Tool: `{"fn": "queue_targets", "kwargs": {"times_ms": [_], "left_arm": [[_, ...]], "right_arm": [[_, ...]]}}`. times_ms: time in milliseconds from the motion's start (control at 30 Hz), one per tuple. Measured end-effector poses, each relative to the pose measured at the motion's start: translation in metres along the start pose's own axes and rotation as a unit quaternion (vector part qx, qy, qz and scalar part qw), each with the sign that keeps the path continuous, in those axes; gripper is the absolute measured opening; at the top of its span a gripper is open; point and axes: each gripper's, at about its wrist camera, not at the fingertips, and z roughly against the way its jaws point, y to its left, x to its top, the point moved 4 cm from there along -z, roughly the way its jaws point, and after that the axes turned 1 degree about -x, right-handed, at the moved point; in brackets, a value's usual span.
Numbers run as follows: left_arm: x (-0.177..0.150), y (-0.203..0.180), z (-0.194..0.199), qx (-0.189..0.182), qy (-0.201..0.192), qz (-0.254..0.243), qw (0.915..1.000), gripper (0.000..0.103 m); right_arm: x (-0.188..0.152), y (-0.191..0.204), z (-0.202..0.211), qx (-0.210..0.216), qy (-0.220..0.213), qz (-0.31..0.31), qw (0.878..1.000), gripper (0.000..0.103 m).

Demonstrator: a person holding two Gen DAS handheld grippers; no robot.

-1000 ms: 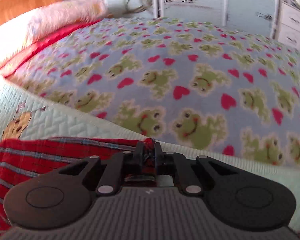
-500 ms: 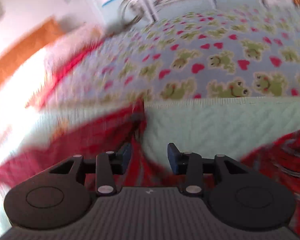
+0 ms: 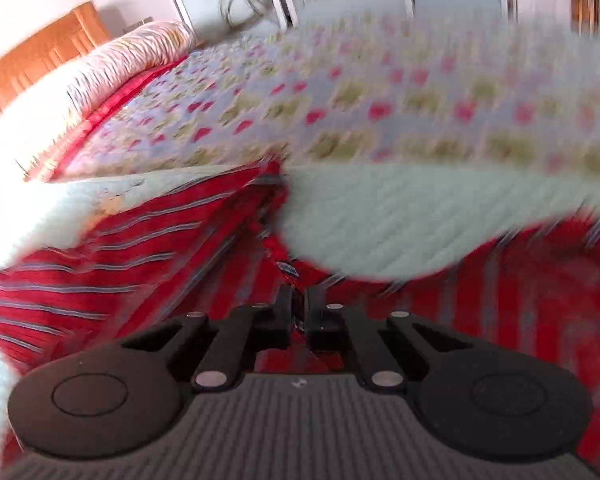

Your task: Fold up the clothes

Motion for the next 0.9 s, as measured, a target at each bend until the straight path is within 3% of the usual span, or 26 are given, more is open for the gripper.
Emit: {"fn": "queue_targets", "kwargs": {"times_ms": [67,100,167,267,333,433,567,667,767,900], "left_arm": [[0.002,0.012,0.006,0.012,-0.005,0.012,0.9998,0.097],[0.002,0.019,0.009,0.018,-0.004,0.019,0.9997,0.097],[0.0,0.035,0.014,0.035,0.0,0.033,0.9988,0.097],[-0.007,0.06,0.023,0.048,0.012,0.062,0.9968,0.097],[-0.012,0.077,0.031,0.053,0.021,0.086,0.9946,0.097],[-0.025,0.105,0.045,0.047,0.03,0.137,0.9891,0.097],[-0.05,0.152,0.073,0.054,0.033,0.245,0.9675,0.096],[-0.068,0.184,0.096,0.088,0.026,0.29,0.9526,0.096],[-0.08,0.201,0.111,0.107,0.025,0.286,0.952,0.096],[-0.085,0.198,0.115,0.08,0.038,0.228,0.9696,0.096]], "right_arm": [[-0.004,0.003,0.003,-0.086,0.0,0.025,0.996,0.017],[-0.007,0.006,0.008,-0.124,-0.006,0.038,0.992,0.025],[-0.016,0.02,0.025,-0.142,-0.036,0.053,0.988,0.036],[-0.047,0.06,0.057,-0.075,-0.067,0.07,0.993,0.038],[-0.077,0.095,0.073,0.011,-0.046,0.074,0.996,0.038],[-0.135,0.152,0.096,0.131,0.002,0.09,0.987,0.038],[-0.201,0.202,0.124,0.222,0.052,0.053,0.972,0.04],[-0.24,0.224,0.141,0.258,0.079,0.029,0.963,0.043],[-0.267,0.233,0.156,0.273,0.093,-0.001,0.958,0.046],[-0.292,0.222,0.169,0.249,0.12,-0.049,0.96,0.046]]}}
